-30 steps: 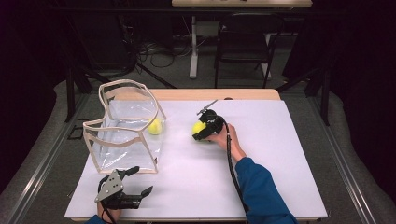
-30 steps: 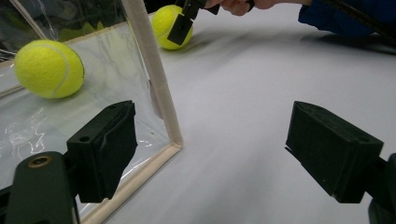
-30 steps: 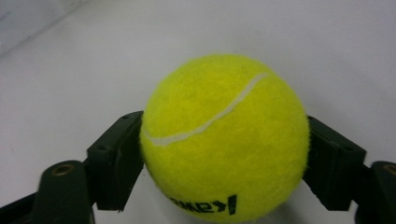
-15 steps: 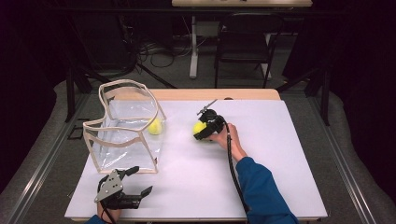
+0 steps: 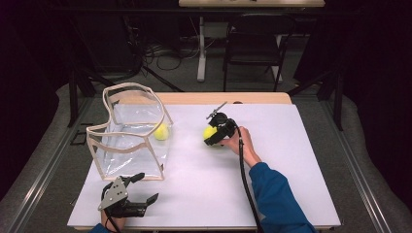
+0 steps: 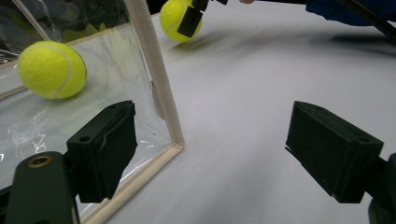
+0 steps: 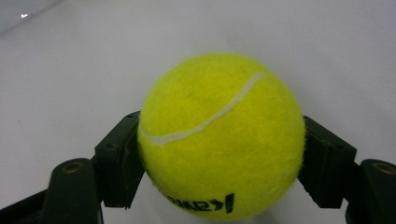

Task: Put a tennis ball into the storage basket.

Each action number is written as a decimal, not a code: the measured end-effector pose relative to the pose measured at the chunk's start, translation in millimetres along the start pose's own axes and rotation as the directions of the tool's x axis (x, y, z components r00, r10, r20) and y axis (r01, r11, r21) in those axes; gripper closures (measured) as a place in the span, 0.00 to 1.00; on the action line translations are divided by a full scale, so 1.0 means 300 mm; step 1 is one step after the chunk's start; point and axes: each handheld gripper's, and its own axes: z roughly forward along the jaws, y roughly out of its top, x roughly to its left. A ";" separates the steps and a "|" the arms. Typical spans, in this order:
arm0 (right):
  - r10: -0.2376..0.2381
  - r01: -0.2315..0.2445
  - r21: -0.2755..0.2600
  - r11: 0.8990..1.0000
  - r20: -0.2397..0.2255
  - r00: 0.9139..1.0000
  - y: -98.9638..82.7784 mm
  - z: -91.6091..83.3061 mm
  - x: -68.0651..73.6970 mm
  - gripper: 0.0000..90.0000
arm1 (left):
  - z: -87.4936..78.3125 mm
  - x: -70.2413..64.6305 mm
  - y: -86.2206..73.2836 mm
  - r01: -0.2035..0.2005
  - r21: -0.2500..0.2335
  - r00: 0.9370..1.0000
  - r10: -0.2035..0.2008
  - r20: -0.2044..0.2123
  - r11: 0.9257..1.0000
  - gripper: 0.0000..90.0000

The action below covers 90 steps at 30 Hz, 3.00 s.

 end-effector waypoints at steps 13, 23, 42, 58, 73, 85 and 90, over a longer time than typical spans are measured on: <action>-0.042 0.042 0.005 0.999 0.006 0.999 0.022 -0.040 0.030 0.29 | -0.001 -0.001 0.000 0.002 -0.005 1.000 -0.002 0.000 1.000 0.18; -0.052 0.053 -0.006 0.999 0.025 0.998 0.041 -0.091 0.032 0.29 | 0.000 0.001 0.000 0.001 -0.005 1.000 -0.001 0.003 1.000 0.18; -0.087 0.088 -0.023 0.996 0.031 0.996 0.075 -0.147 0.059 0.29 | -0.002 -0.001 0.000 -0.001 -0.012 1.000 0.001 0.003 1.000 0.18; -0.116 0.118 -0.047 0.992 0.041 0.992 0.118 -0.225 0.074 0.29 | -0.002 0.000 0.000 0.000 -0.014 1.000 0.000 0.005 1.000 0.18; -0.123 0.125 -0.058 0.990 0.037 0.992 0.142 -0.265 0.082 0.29 | -0.001 -0.001 0.000 0.001 -0.014 1.000 -0.001 0.007 1.000 0.18; -0.134 0.136 -0.080 0.987 0.035 0.990 0.167 -0.310 0.093 0.29 | -0.002 0.000 0.000 0.000 -0.014 1.000 0.000 0.007 1.000 0.18; -0.139 0.141 -0.082 0.987 0.034 0.990 0.175 -0.322 0.097 0.29 | -0.002 0.000 0.000 -0.002 -0.015 1.000 0.002 0.008 1.000 0.18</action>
